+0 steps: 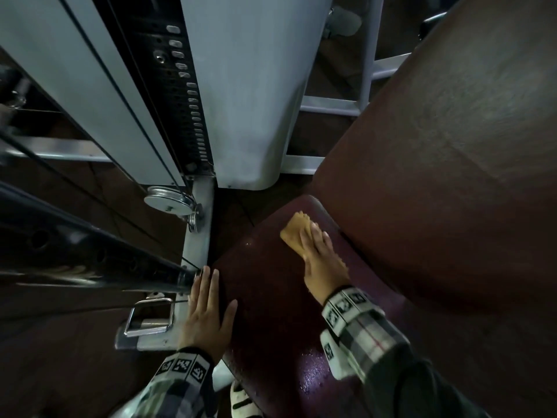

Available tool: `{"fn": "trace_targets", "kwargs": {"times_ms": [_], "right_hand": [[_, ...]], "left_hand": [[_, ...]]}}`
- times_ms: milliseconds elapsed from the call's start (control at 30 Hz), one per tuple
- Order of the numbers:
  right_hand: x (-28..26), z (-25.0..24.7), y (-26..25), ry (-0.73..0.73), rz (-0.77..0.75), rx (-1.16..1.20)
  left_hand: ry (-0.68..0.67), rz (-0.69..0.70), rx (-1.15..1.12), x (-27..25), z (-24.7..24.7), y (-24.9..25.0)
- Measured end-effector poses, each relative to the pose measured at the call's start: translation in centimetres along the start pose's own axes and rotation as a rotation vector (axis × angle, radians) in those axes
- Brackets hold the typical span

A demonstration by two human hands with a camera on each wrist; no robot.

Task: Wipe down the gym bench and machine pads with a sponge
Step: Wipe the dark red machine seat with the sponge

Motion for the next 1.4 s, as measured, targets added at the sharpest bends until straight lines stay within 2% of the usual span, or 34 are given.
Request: {"fn": "trace_targets", "kwargs": {"times_ms": [67, 167, 300, 367, 433, 600, 700, 800, 900, 967, 1033, 1133, 1233, 1400], "right_hand": [[-1.0, 0.2, 2.1, 0.037, 0.034, 0.030], [-0.3, -0.4, 4.5, 0.040, 0.177, 0.033], [2.4, -1.5, 3.6, -0.008, 0.306, 0.003], [3.3, -1.6, 2.1, -0.006, 0.266, -0.010], [3.1, -1.5, 0.6, 0.021, 0.155, -0.040], [-0.7, -0.6, 0.8, 0.018, -0.032, -0.007], [-1.5, -0.7, 3.2, 0.026, 0.062, 0.004], [0.1, -1.5, 3.9, 0.059, 0.190, -0.007], [2.5, -2.3, 2.9, -0.011, 0.289, -0.004], [3.4, -2.4, 1.1, -0.031, 0.217, -0.027], [3.1, -2.2, -0.8, -0.033, 0.062, -0.063], [1.4, -1.3, -1.4, -0.053, -0.056, -0.099], [0.0, -0.9, 0.3, -0.052, -0.013, -0.101], [2.0, -1.8, 1.8, -0.029, 0.235, -0.088]], "left_hand": [[0.004, -0.003, -0.004, 0.0, 0.0, 0.1], [0.008, 0.002, -0.003, 0.1, -0.1, 0.0], [0.021, 0.006, 0.006, 0.1, 0.1, -0.2], [0.027, 0.003, 0.002, 0.1, 0.2, -0.2], [0.032, -0.007, -0.002, 0.0, 0.1, 0.0], [0.047, -0.004, -0.004, 0.0, -0.1, 0.0], [0.045, -0.011, -0.005, 0.0, -0.2, 0.1], [0.046, -0.015, 0.000, 0.0, -0.4, 0.3], [0.038, -0.031, -0.018, -0.1, -0.7, 0.4], [0.071, -0.049, -0.027, -0.2, -0.9, 0.2], [0.124, -0.077, -0.059, -0.5, -1.2, -0.1], [0.147, -0.120, -0.099, -1.1, -1.0, -0.4], [0.170, -0.121, -0.136, -1.6, -0.9, -0.5], [0.183, -0.160, -0.163, -1.4, -0.9, -0.5]]}}
Point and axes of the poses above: each hand's wrist, its own x-axis towards the middle knuckle, its own z-axis out of the palm, y = z × x, the point moved 6 cm from there along x, towards the middle knuckle, and after that the axes turned 5 degrees about z, right-handed, at the moved point
